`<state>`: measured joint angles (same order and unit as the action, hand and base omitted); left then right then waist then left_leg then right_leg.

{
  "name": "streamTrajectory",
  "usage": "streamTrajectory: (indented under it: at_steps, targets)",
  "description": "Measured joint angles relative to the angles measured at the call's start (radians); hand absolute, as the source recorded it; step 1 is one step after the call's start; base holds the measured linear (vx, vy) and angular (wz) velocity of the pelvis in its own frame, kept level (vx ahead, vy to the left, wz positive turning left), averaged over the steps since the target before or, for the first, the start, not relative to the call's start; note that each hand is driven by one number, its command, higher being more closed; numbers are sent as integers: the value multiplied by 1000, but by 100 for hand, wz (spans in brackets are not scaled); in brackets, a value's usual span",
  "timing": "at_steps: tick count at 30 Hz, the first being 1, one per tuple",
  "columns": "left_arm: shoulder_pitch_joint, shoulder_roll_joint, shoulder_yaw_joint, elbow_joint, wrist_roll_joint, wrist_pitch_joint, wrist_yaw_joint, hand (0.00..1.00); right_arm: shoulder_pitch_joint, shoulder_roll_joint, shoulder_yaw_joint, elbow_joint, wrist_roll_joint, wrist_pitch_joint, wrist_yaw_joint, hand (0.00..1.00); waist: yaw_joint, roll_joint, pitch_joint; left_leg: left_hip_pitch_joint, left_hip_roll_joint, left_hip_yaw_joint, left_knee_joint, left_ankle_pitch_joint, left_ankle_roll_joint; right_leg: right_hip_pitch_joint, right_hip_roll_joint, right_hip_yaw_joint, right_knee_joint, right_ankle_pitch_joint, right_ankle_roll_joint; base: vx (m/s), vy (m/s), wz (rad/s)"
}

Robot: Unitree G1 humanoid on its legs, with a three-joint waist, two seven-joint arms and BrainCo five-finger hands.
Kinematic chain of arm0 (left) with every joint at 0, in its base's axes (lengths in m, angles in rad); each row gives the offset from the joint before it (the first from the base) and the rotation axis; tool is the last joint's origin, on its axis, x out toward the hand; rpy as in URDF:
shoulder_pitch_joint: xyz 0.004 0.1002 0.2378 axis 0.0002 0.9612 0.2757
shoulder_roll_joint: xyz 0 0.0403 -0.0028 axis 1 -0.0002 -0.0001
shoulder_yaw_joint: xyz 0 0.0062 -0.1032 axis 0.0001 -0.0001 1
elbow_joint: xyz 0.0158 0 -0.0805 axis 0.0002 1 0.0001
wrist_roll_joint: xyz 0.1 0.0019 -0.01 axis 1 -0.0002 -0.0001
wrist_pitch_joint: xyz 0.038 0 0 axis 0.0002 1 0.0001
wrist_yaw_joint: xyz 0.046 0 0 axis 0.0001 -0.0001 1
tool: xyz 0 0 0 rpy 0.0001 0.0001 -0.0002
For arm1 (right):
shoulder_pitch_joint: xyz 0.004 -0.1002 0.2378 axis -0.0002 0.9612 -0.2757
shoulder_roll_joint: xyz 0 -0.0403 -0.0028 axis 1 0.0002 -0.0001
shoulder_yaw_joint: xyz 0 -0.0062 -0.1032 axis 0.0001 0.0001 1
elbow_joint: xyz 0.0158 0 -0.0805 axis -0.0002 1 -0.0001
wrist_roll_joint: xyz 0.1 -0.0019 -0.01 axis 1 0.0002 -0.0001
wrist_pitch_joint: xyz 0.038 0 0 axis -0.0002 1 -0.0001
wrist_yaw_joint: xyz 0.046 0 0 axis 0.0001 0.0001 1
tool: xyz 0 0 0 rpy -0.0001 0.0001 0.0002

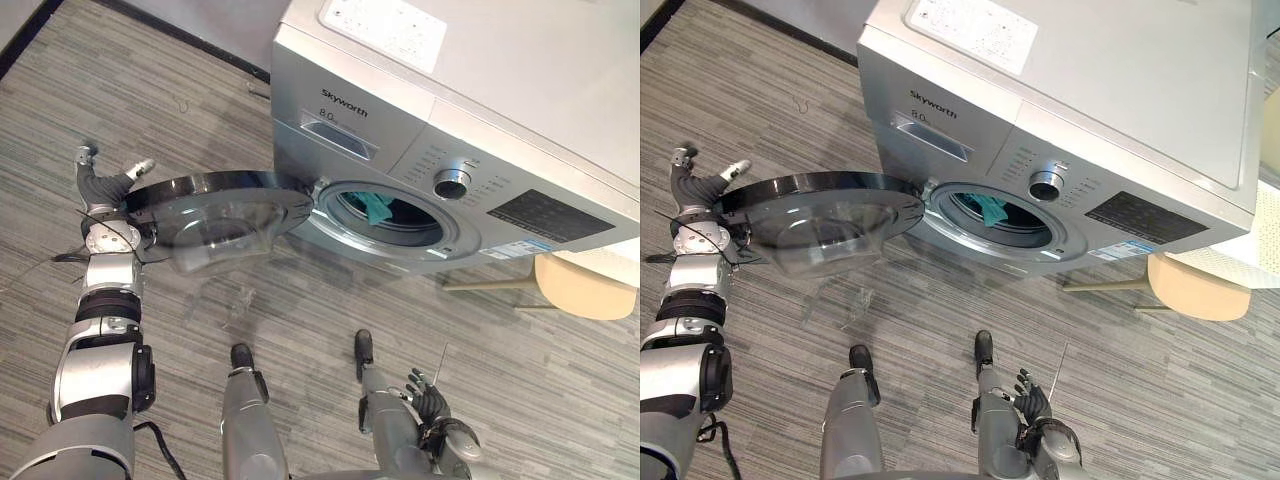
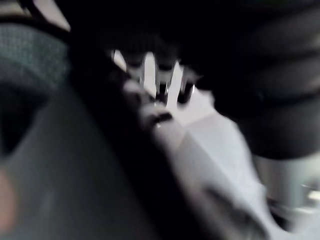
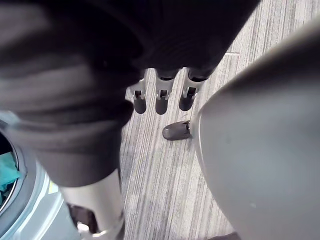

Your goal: Pick up the laundry basket with both hands and put the clothes into the washing machine.

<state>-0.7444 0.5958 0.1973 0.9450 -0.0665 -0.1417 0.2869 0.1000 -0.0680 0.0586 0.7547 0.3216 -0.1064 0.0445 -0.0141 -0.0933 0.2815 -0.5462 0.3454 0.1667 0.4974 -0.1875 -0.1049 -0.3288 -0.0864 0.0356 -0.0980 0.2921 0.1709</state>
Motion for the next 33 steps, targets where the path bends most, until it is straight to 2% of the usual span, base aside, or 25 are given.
streamTrajectory:
  at_steps: [4, 6, 7, 8, 9, 10, 12, 14, 17, 19, 22, 26, 27, 29, 31, 32, 33]
  targets:
    - [108, -58, 28, 3, 2, -2, -12, 0, -1, -7, -8, 19, -18, 8, 2, 0, 7, 12, -3, 60, -14, 8, -35, 26, -22, 35, -4, -7, 0, -1, 1, -66, -15, -2]
    - [180, -126, 38, 2, 2, -8, -26, 0, 0, -18, -19, 50, -22, 10, 1, 0, 2, 27, -21, 97, -36, 8, -70, 34, -15, 60, -23, -13, 0, -6, 6, -68, 14, 26]
    - [245, -187, 22, 1, 2, -11, -36, 0, 3, -22, -37, 85, -28, 22, 0, 0, 2, 35, -49, 119, -63, 9, -106, 48, -14, 71, -44, -24, 0, -15, 13, -50, 31, 31]
    - [278, -212, 3, 2, 4, -11, -45, 0, 5, -20, -48, 100, -37, 29, 0, 0, 1, 35, -60, 133, -80, 8, -124, 52, -15, 80, -58, -35, 1, -29, 11, -44, 35, 51]
    - [387, -280, -70, 10, 38, 2, -78, 0, 6, -16, -71, 149, -53, 41, 0, 0, 0, 30, -92, 174, -128, 2, -174, 66, -13, 100, -97, -64, 21, -97, 7, -23, 14, 39]
    - [403, -290, -88, 14, 43, 4, -84, 0, 6, -16, -75, 157, -57, 41, 0, 0, 1, 27, -97, 180, -137, 1, -184, 71, -13, 101, -104, -66, 27, -115, 6, -37, -9, 44]
    - [525, -395, -182, 42, 105, 5, -116, 0, 0, -11, -125, 205, -57, 42, -1, 0, -1, 38, -118, 243, -182, -23, -299, 123, -22, 119, -124, -93, 52, -169, 7, -38, -19, 43]
    - [580, -454, -248, 102, 137, 18, -147, 0, -5, 1, -162, 238, -57, 43, -2, 0, -2, 37, -135, 307, -193, -33, -416, 181, -30, 142, -126, -120, 60, -186, 1, -20, -43, 40]
    - [656, -500, -352, 178, 161, 54, -192, 0, -8, 15, -171, 262, -53, 44, -4, 0, -12, 24, -149, 394, -193, -36, -545, 248, -40, 173, -116, -124, 61, -199, -3, 14, -45, 15]
    - [652, -494, -403, 178, 164, 56, -198, 0, -12, 19, -177, 264, -47, 46, -6, 0, -21, 22, -154, 416, -194, -23, -578, 268, -40, 173, -114, -118, 61, -200, -4, 6, 9, -12]
    - [635, -498, -497, 179, 178, 57, -200, 0, -13, 24, -174, 267, -13, 46, -9, 0, -34, 25, -159, 468, -196, 55, -589, 274, -40, 169, -112, -44, 59, -199, -4, 26, 37, -64]
    - [485, -510, -573, 188, 177, 68, -190, 0, -17, 19, -166, 241, 1, 42, -12, 0, -92, 36, -163, 500, -188, 207, -584, 261, -45, 103, -88, 102, 54, -163, 2, 44, 14, -112]
    - [373, -509, -566, 188, 163, 68, -170, 0, -18, 11, -171, 235, 4, 40, -12, 0, -116, 35, -164, 499, -184, 272, -579, 254, -49, 62, -71, 168, 37, -128, -5, 69, -27, -136]
    - [277, -501, -524, 188, 136, 67, -156, 0, -17, -1, -191, 233, 3, 40, -13, 0, -142, 39, -161, 498, -178, 319, -562, 243, -52, 43, -59, 217, 20, -111, -5, 58, -41, -105]
    - [102, -461, -398, 181, 82, 58, -126, 0, 12, -34, -279, 239, 1, 43, -19, 0, -196, 56, -153, 522, -153, 398, -547, 218, -70, 32, -25, 285, 6, -97, -7, 97, -83, -101]
    - [68, -450, -367, 181, 69, 61, -122, 0, 23, -40, -300, 242, 0, 43, -19, 0, -198, 59, -152, 524, -147, 418, -548, 215, -74, 27, -20, 301, 6, -97, -7, 101, -89, -92]
    - [70, -483, -359, 192, 31, 86, -142, 0, 70, -48, -349, 246, -1, 44, -23, 0, -195, 75, -149, 536, -124, 449, -544, 206, -85, 24, 2, 319, 6, -97, -7, 84, -68, -59]
